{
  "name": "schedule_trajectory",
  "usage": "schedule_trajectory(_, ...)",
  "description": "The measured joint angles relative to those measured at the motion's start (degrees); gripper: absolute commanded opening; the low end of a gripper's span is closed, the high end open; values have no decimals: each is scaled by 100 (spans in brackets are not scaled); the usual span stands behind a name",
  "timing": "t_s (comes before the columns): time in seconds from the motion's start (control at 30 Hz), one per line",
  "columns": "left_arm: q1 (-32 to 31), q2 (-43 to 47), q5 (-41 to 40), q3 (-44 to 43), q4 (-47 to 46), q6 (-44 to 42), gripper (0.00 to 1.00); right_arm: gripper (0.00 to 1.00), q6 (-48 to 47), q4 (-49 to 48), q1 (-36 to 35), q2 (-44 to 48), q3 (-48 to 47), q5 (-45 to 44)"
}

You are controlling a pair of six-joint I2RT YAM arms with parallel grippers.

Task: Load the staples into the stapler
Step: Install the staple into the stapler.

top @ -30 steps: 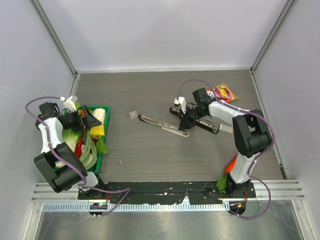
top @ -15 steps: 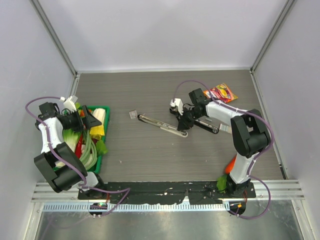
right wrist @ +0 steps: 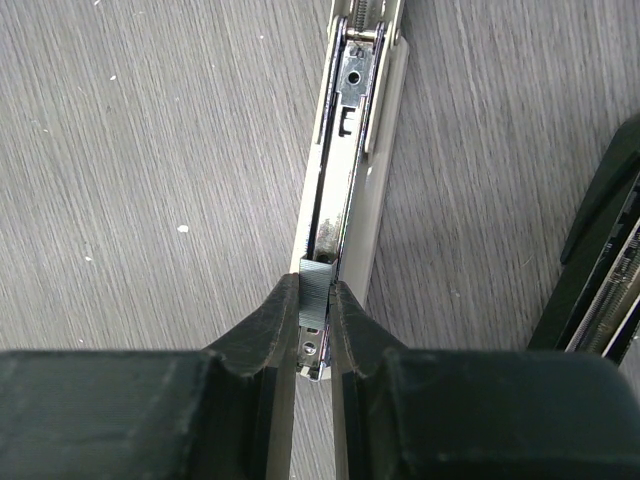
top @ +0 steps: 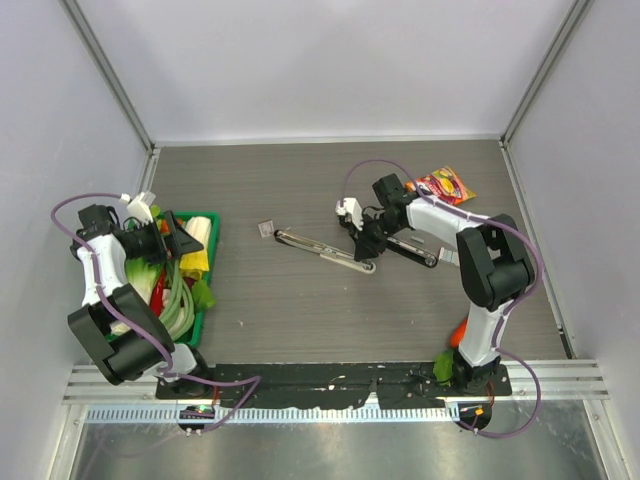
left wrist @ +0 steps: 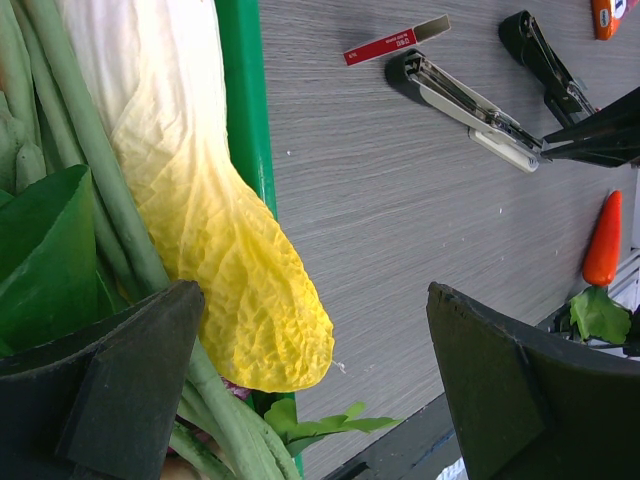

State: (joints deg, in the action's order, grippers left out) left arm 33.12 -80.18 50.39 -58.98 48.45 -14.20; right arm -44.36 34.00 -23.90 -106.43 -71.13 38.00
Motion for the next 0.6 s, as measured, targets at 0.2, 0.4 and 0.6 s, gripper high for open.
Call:
schedule_trajectory(0.2,0,-7,2,0,-2,0,100,8,-240,319,-15,-127,-258,-39)
schedule_trajectory(0.4,0,-22,15,0,0,0,100,8,-509,595,-26,-271,-452,-33)
schedule_trajectory(0.6,0,-33,20,0,0,0,100,8,-745,772,-26,-354,-568,7)
